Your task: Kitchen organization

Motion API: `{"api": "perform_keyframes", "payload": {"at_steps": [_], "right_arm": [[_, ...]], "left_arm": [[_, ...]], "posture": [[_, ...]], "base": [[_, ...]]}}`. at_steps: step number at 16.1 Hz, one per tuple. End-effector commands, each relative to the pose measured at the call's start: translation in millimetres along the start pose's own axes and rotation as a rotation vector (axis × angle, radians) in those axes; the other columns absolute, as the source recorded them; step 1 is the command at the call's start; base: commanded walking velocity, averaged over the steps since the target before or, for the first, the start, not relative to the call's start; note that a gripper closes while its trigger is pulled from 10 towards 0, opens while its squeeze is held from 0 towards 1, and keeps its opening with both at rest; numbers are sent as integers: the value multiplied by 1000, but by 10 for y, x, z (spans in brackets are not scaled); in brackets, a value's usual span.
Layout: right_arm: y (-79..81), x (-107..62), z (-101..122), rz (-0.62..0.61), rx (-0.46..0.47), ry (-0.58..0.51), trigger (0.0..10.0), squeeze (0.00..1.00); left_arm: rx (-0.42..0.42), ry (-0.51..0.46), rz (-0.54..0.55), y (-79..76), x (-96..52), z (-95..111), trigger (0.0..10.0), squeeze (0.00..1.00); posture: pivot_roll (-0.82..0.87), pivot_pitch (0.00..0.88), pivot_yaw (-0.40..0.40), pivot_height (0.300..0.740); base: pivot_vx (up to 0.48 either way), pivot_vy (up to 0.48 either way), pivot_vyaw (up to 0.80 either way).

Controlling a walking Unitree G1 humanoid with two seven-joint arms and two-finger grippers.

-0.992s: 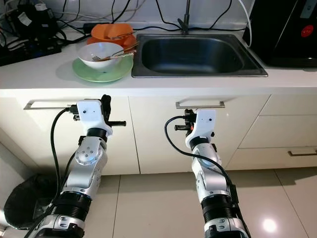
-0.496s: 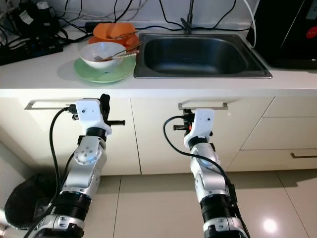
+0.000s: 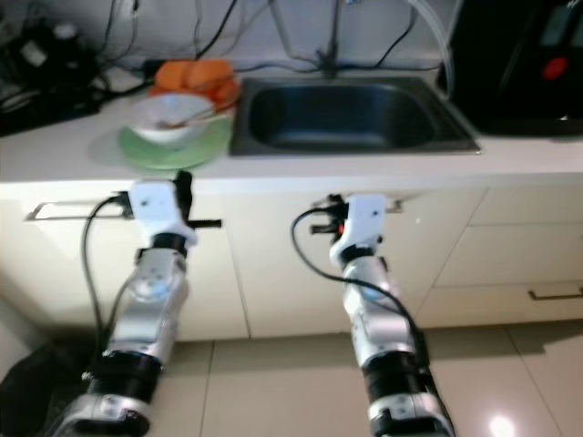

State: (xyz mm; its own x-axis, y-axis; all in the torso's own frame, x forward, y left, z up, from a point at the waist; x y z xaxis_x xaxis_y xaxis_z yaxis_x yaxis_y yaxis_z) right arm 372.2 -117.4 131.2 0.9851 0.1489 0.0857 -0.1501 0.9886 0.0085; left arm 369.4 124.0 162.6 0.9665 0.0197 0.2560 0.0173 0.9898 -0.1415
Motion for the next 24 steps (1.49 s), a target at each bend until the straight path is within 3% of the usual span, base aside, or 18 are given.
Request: {"api": "perform_keyframes", "payload": {"at_steps": [1, 17, 24], "right_arm": [[13, 14, 27, -4, 17, -9, 10000, 0], [28, -1, -1, 3, 20, 0, 10000, 0], [42, -3, -14, 4, 24, 4, 10000, 0]], "left_arm": [[20, -17, -5, 18, 29, 55, 10000, 0], [12, -17, -6, 14, 12, 43, 10000, 0], [-7, -13, -29, -23, -10, 28, 10000, 0]], "posture": [[18, 44, 6, 740], [17, 63, -2, 740], [20, 63, -2, 740]], "base": [[480, 0, 0], [471, 0, 0], [0, 0, 0]]}}
Point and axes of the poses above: a point about 5 cm out from each wrist's last joint towards the gripper, its own x axis pointing out of the wrist towards the gripper, its own z axis along the axis of the wrist's last joint, y = z × x, the point moved 3 cm from there along x, pointing out of the wrist towards the gripper, and after that the axes turned 7 degrees about -x, right-handed, at the moved point
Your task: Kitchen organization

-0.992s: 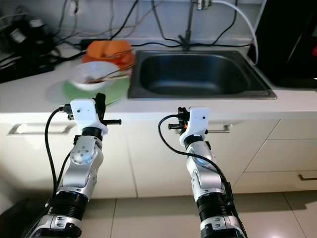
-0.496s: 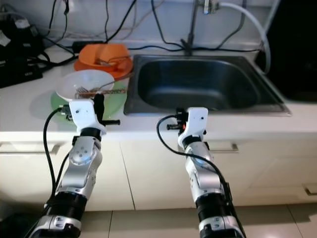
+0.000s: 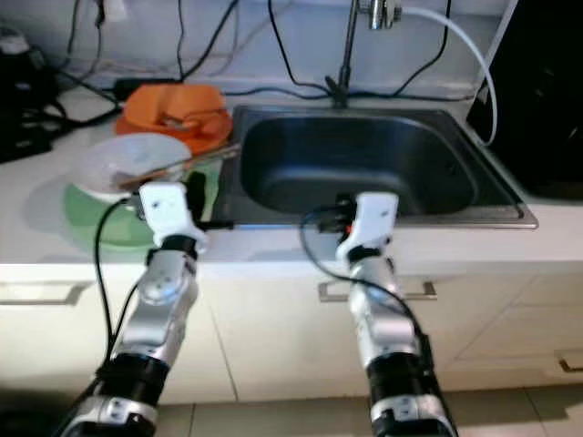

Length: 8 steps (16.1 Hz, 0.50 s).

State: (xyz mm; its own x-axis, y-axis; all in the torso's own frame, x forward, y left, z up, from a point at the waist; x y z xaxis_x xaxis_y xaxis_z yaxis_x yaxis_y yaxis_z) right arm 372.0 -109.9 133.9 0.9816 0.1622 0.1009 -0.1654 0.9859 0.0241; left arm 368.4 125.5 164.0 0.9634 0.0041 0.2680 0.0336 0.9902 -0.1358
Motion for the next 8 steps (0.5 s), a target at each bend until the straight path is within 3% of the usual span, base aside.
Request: {"api": "perform_keyframes", "payload": {"at_steps": [1, 5, 8], "right_arm": [[-31, -15, -39, -10, 8, 18, 10000, 0], [-31, -16, -46, -11, 9, 20, 10000, 0], [-36, -18, -47, -12, 11, 19, 10000, 0]], "left_arm": [[-12, 0, -22, -49, -9, 5, 10000, 0], [-3, 18, -89, -166, -116, -44, 10000, 0], [37, 18, -104, -153, -198, -41, 10000, 0]], "posture": [[21, 63, -2, 740], [19, 60, 2, 740], [23, 58, 4, 740]], "base": [[0, 0, 0], [0, 0, 0], [0, 0, 0]]}}
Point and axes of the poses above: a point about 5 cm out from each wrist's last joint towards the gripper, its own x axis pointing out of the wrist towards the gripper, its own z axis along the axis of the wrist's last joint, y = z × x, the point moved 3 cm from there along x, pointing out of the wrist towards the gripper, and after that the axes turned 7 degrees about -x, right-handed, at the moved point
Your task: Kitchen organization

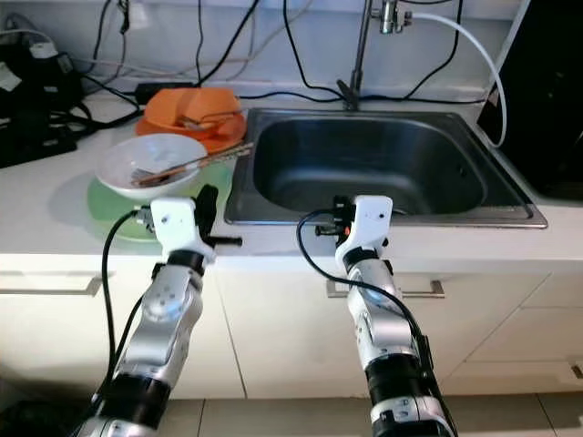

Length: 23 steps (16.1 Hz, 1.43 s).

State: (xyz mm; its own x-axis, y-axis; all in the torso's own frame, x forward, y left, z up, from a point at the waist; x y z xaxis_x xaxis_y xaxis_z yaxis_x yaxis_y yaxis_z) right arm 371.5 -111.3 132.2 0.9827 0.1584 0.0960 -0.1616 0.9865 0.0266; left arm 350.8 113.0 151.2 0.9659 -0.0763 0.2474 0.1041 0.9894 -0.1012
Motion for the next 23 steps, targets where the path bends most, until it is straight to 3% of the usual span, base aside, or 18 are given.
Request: {"api": "perform_keyframes", "payload": {"at_steps": [1, 3, 4, 5, 11, 13, 14, 20, 22, 23], "right_arm": [[-19, -11, -32, -7, 10, 13, 10000, 0], [-14, -9, -32, -6, 12, 13, 10000, 0], [-8, -6, -30, -5, 13, 12, 10000, 0], [-7, -7, -31, -5, 14, 11, 10000, 0], [-30, 18, 25, -8, 12, -4, 10000, 0], [-37, 34, 66, -9, 13, -17, 10000, 0], [-34, 37, 71, -9, 15, -21, 10000, 0], [-29, 35, 61, -11, 20, -17, 10000, 0], [-26, 45, 75, -11, 21, -20, 10000, 0], [-25, 50, 80, -11, 21, -22, 10000, 0]], "left_arm": [[52, -29, -44, -52, -2, 103, 10000, 0], [113, -65, -83, -98, -13, 209, 10000, 0], [232, -114, -146, -179, -42, 333, 10000, 0], [280, -133, -169, -211, -63, 378, 10000, 0], [443, -238, -201, -323, -103, 617, 10000, 0], [508, -228, -181, -312, -63, 622, 10000, 0], [531, -209, -155, -272, -34, 592, 10000, 1000], [577, -164, -105, -167, 93, 528, 10000, 1000], [551, -154, -157, -228, 149, 517, 10000, 1000], [580, -167, -168, -257, 163, 527, 10000, 1000]], "posture": [[25, 56, 4, 740], [26, 54, 5, 740], [27, 47, 9, 740], [28, 44, 10, 740], [28, 31, 10, 740], [26, 27, 9, 740], [26, 27, 9, 740], [26, 38, 4, 740], [25, 36, 3, 740], [25, 36, 3, 740]], "base": [[0, 0, 0], [0, 0, 0], [0, 0, 0], [0, 0, 0], [0, 0, 0], [0, 0, 0], [0, 0, 0], [0, 0, 0], [0, 0, 0], [0, 0, 0]]}}
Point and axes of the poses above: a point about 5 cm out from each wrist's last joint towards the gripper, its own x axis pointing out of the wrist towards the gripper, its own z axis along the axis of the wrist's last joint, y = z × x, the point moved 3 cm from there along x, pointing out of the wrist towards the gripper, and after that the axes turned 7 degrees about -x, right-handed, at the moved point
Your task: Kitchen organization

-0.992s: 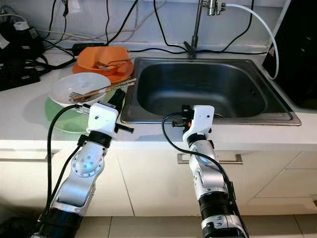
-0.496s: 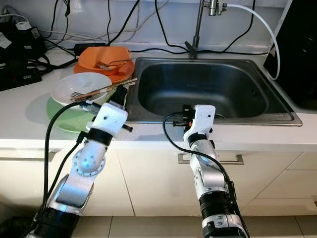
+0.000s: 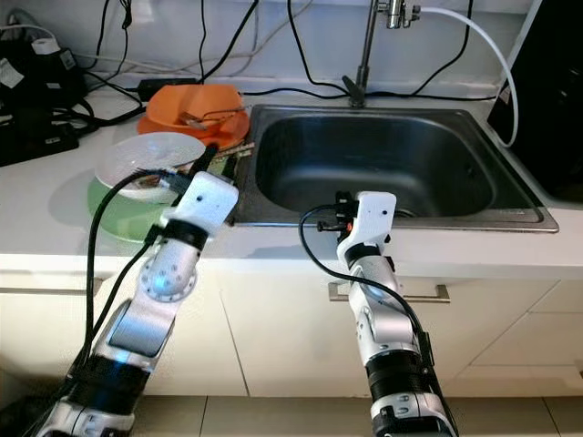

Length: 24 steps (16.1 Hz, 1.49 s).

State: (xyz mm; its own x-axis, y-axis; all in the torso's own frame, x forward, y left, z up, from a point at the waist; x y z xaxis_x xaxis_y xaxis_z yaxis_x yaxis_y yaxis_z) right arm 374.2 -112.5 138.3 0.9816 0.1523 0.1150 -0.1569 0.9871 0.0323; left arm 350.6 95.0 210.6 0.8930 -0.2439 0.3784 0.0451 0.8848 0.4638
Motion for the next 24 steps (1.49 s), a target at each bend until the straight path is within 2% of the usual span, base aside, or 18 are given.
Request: {"api": "perform_keyframes", "payload": {"at_steps": [1, 4, 5, 6, 8, 10, 13, 16, 19, 24], "right_arm": [[-9, 23, 24, -6, 17, -3, 10000, 0], [-5, 26, 27, -6, 17, -5, 10000, 0], [-6, 25, 28, -8, 18, -5, 10000, 0], [-5, 24, 30, -9, 18, -5, 10000, 0], [-14, 35, 70, -10, 68, -17, 10000, 0], [-18, 42, 102, 5, 81, -25, 10000, 0], [29, 33, 267, 140, 167, -79, 10000, 0], [-2, -7, 397, 220, 218, -124, 10000, 0], [66, -113, 487, 357, 214, -160, 10000, 0], [130, -176, 490, 398, 227, -160, 10000, 0]], "left_arm": [[18, 6, -15, -27, 14, -17, 10000, 1000], [28, 4, -24, -49, 55, -17, 10000, 1000], [75, 5, -37, -69, 86, -19, 10000, 1000], [92, 5, -44, -78, 104, -22, 10000, 0], [80, 5, -47, -88, 119, -23, 10000, 0], [86, 6, -52, -106, 126, -24, 10000, 0], [95, 5, -65, -136, 139, -21, 10000, 0], [92, 6, -82, -166, 134, -27, 10000, 0], [98, 7, -92, -188, 151, -27, 10000, 0], [165, 23, -103, -250, 259, -27, 10000, 0]], "posture": [[26, 35, 3, 740], [24, 35, 4, 740], [25, 37, 4, 740], [22, 39, 5, 740], [19, 41, 5, 740], [21, 41, 4, 740], [18, 41, 5, 740], [14, 38, 6, 740], [8, 37, 13, 740], [-6, 21, 24, 740]], "base": [[0, 0, 0], [0, 0, 0], [0, 0, 0], [0, 0, 0], [0, 0, 0], [0, 0, 0], [0, 0, 0], [0, 0, 0], [0, 0, 0], [0, 0, 0]]}}
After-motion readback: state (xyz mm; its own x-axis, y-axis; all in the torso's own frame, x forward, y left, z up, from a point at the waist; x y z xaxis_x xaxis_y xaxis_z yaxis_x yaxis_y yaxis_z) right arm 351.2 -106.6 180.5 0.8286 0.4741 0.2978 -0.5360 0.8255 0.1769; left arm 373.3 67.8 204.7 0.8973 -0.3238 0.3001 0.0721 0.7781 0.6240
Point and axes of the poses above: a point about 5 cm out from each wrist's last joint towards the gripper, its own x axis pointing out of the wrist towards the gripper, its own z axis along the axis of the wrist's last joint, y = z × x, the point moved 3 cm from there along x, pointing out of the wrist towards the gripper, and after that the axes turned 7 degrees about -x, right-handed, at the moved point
